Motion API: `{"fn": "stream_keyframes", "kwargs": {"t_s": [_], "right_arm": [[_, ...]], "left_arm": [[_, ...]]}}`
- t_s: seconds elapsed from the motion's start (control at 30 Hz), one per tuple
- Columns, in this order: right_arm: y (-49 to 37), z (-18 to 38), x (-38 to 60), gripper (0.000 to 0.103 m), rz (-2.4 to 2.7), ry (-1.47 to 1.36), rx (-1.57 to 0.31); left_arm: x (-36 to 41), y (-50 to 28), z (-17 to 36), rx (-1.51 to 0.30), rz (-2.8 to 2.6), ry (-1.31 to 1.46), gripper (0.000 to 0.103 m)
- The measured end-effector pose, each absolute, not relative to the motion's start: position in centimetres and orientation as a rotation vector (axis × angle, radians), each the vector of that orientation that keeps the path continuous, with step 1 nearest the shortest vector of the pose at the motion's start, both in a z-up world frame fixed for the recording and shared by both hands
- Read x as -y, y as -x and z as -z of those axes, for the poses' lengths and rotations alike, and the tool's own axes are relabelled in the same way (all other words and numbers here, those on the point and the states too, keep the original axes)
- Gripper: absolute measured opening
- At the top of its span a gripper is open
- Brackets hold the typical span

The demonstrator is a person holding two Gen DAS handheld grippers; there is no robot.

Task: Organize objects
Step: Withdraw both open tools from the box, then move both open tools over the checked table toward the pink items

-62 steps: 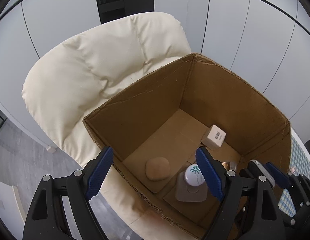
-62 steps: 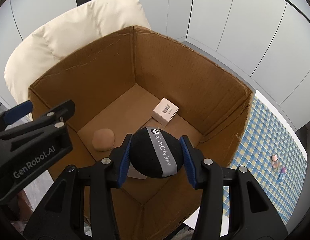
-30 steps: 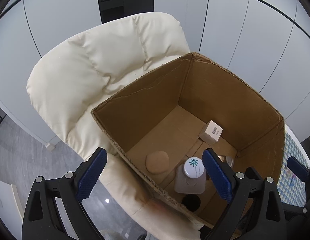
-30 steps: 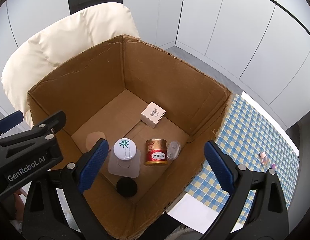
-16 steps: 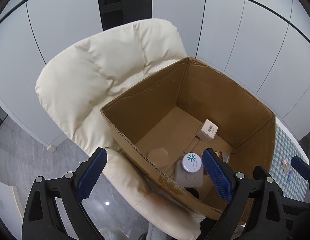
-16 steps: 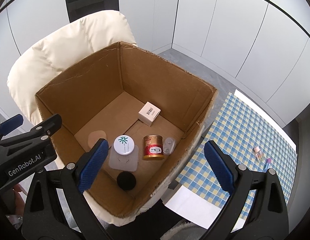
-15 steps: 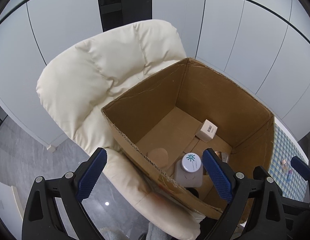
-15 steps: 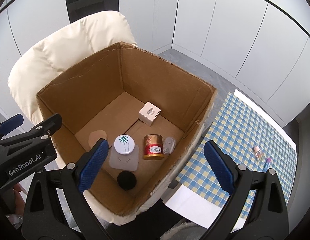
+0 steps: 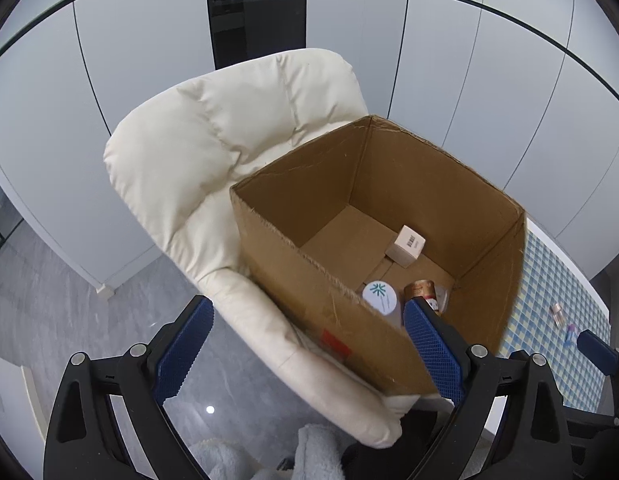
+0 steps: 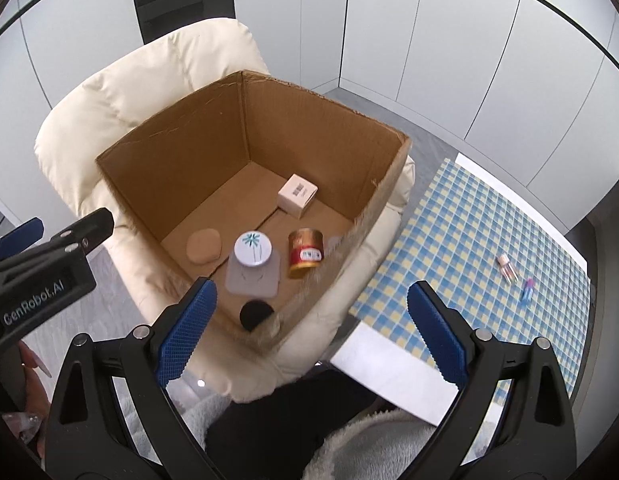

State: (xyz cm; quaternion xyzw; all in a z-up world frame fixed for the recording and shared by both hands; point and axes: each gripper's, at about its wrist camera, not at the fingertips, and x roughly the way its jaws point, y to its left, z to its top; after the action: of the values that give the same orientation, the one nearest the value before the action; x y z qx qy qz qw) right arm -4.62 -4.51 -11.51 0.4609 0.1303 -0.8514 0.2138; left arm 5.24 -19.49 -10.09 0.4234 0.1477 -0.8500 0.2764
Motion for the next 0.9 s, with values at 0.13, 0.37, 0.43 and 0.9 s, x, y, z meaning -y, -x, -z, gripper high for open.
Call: {"fn": "stream_keyframes", "kwargs": {"t_s": [0.13, 0.37, 0.43, 0.9], "right_arm": [[3.1, 10.8, 3.6, 0.098, 2.367, -1.269, -0.347], [0.0, 9.1, 2.0, 0.098, 2.379, -1.249, -0.325], [-0.8, 8.9, 1.6, 0.098, 2.373, -1.249, -0.316], [-6.3, 9.8, -1.5, 0.098, 2.358, -1.278, -0.319]], "left_arm": [[18.2, -6.6, 9.4, -0.383, 2.299, -1.140, 0.097], [16.4, -9.0, 8.3, -0.369, 2.337, -1.135, 0.097], [16.0, -9.5, 8.2, -0.371, 2.342, -1.144, 0.097], [14.3, -14.0, 9.6, -0.463, 2.301, -1.185, 0.097]]}}
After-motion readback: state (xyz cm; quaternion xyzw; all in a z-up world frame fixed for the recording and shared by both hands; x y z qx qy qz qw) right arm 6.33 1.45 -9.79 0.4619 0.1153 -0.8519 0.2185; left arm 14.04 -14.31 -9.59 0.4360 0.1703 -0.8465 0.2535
